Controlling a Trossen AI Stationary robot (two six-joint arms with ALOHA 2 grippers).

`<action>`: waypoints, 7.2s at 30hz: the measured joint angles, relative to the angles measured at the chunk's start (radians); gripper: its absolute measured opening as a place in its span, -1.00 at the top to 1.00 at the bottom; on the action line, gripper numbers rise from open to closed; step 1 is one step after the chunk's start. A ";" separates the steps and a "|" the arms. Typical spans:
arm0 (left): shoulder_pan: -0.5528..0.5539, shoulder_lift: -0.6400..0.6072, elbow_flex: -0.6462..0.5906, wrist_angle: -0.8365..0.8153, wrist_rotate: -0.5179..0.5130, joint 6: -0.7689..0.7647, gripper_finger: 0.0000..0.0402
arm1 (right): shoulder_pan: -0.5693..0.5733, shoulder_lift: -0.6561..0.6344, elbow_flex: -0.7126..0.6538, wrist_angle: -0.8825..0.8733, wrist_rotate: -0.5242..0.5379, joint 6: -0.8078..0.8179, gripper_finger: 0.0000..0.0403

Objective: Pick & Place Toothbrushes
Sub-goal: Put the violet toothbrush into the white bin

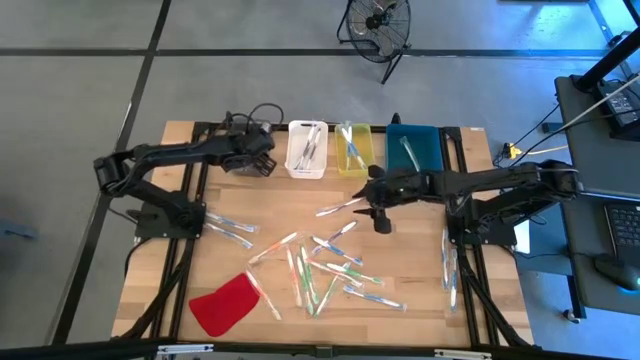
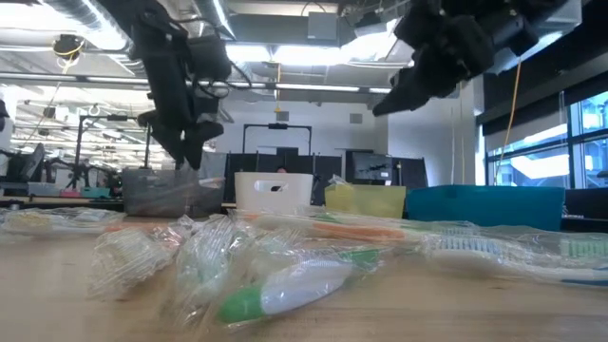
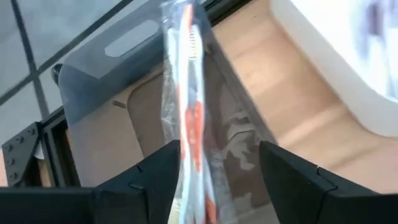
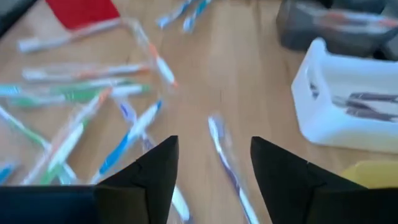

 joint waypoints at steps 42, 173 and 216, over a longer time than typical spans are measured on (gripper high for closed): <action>-0.764 -0.097 -0.162 0.218 -0.115 -0.532 0.00 | 0.067 0.469 0.012 0.133 -0.014 -0.120 0.09; -0.442 0.134 -0.161 1.168 0.334 0.262 0.24 | 0.055 -0.118 -0.176 0.191 0.474 0.211 0.82; -0.338 0.134 -0.162 1.463 0.548 0.202 0.24 | 0.054 0.263 -0.277 1.046 0.274 0.164 0.86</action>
